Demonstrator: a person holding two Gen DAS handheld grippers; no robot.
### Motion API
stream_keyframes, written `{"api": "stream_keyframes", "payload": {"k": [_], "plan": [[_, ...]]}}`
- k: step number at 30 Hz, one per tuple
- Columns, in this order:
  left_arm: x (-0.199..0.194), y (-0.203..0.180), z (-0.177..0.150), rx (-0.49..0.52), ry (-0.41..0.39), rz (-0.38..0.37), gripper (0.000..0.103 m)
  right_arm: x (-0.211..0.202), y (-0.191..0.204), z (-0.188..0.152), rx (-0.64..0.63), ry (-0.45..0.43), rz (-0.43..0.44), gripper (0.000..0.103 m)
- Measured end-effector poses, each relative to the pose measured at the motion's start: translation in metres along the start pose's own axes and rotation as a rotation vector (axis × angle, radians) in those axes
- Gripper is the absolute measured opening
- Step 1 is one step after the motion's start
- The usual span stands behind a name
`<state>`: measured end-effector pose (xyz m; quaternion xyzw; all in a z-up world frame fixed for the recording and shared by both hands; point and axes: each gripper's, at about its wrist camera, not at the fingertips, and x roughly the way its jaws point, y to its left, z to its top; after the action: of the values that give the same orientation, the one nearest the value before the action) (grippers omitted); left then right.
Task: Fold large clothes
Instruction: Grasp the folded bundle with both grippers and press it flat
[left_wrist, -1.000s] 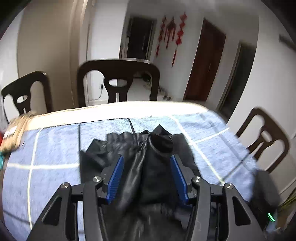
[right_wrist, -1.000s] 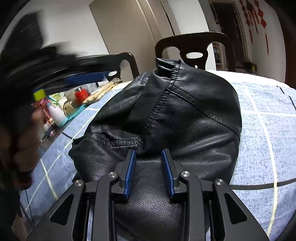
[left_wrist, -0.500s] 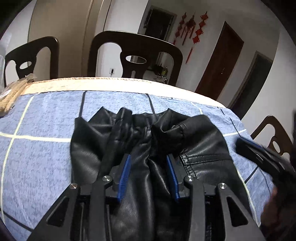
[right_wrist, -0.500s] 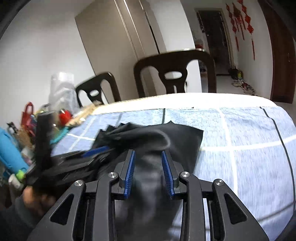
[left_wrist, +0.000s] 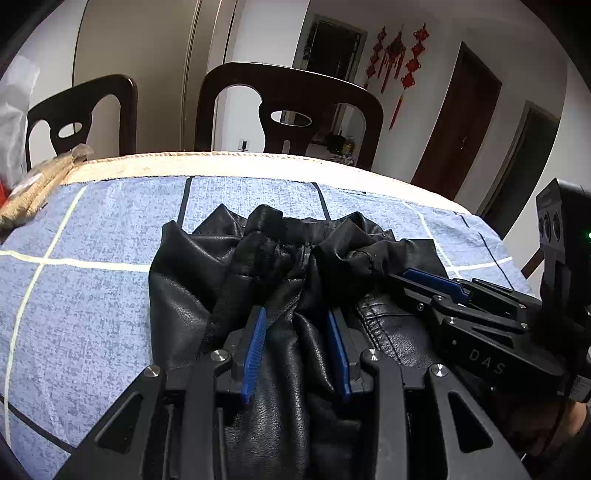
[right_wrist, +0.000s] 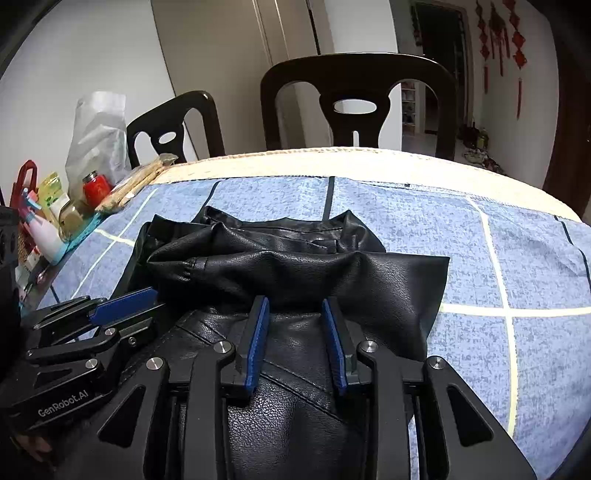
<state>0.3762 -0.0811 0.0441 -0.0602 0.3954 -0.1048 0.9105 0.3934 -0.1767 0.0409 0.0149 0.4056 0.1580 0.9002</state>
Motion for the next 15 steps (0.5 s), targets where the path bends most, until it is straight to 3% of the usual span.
{"api": "stream_keyframes", "payload": {"k": [6,8,9,11,15], "plan": [[-0.002,-0.004,0.000,0.022,-0.008,0.020,0.037,-0.005,0.002,0.000,0.001,-0.009,-0.007,0.032],[-0.004,-0.005,0.000,0.030,-0.015,0.029,0.037,-0.014,0.003,-0.002,0.002,-0.005,-0.039,0.036],[-0.005,-0.005,-0.001,0.030,-0.019,0.030,0.037,-0.022,0.006,-0.006,-0.005,-0.012,-0.072,0.045],[-0.005,-0.004,-0.001,0.018,-0.020,0.020,0.037,-0.040,0.012,-0.016,-0.010,-0.023,-0.101,0.048],[-0.008,0.002,-0.001,-0.008,-0.014,-0.007,0.037,-0.079,0.023,-0.042,0.005,-0.049,-0.022,0.050]]}}
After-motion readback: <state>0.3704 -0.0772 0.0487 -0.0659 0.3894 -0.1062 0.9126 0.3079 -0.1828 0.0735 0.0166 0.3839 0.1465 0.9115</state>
